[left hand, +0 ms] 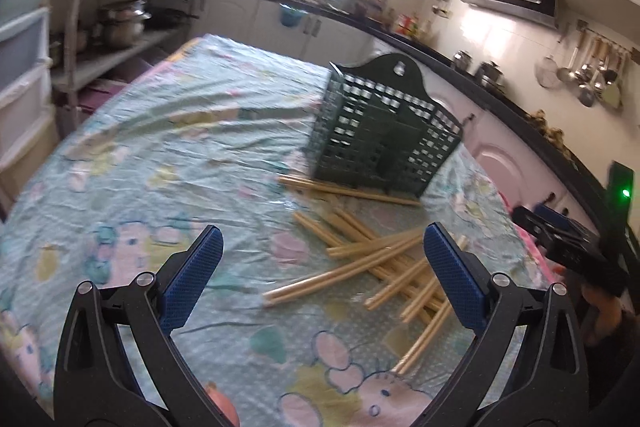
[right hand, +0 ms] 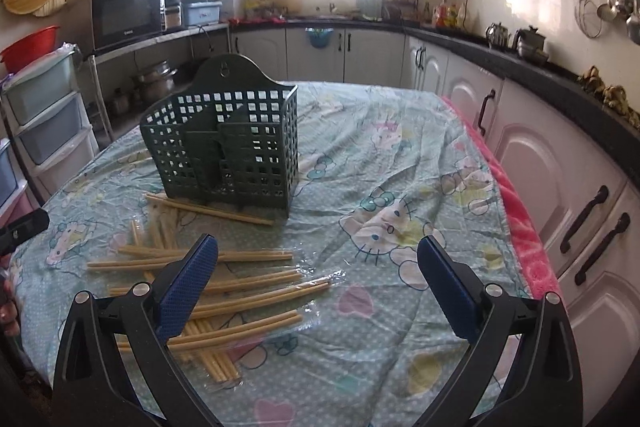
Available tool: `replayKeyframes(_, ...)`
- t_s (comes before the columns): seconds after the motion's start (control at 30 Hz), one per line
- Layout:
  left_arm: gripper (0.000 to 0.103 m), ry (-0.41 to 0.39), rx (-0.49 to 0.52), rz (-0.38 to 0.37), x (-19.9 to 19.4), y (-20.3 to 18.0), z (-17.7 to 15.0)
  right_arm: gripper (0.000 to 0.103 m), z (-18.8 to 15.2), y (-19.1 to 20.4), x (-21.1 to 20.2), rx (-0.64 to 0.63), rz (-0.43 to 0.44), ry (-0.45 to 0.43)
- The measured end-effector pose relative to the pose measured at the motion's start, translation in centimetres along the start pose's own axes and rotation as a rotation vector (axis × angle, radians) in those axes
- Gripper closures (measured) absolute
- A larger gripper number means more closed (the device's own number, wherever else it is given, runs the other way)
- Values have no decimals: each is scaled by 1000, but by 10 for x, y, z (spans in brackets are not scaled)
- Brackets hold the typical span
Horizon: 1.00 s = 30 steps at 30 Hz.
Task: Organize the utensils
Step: 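Close the left gripper on a wooden chopstick while the right gripper grasps another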
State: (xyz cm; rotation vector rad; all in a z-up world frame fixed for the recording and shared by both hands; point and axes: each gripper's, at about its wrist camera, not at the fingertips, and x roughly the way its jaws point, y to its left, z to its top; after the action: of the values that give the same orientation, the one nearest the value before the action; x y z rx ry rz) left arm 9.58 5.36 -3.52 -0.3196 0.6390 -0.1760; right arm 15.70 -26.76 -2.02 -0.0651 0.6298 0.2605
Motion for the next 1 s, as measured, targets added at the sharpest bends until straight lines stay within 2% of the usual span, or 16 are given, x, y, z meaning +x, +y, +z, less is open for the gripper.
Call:
replayKeyframes(0.1,16,50,17,-22,14,-5,0,8,7,-1,11,-3,18,24)
replayKeyframes(0.17,20,72,44,-31,19,-7,-4,17,10,-2,19,-4,32,45)
replayKeyframes(0.37,30,135,94,0,23,3,-21,26,12,-5,46,9,57,113)
replayKeyframes(0.53,35,212,136,16,32,12,-29,30,12,-6,63,-5,71,150)
replayKeyframes(0.67,42,272,193,-15,43,14,-31,33,14,-11,74,10,106,187)
replayKeyframes(0.8,48,293,235,-39,50,16,-29,40,14,-16,85,15,147,235)
replayKeyframes(0.87,51,302,230,-60,53,19,-25,46,13,-20,90,16,168,262)
replayKeyframes(1.0,67,298,221,-83,57,23,-25,55,9,-23,98,27,200,299)
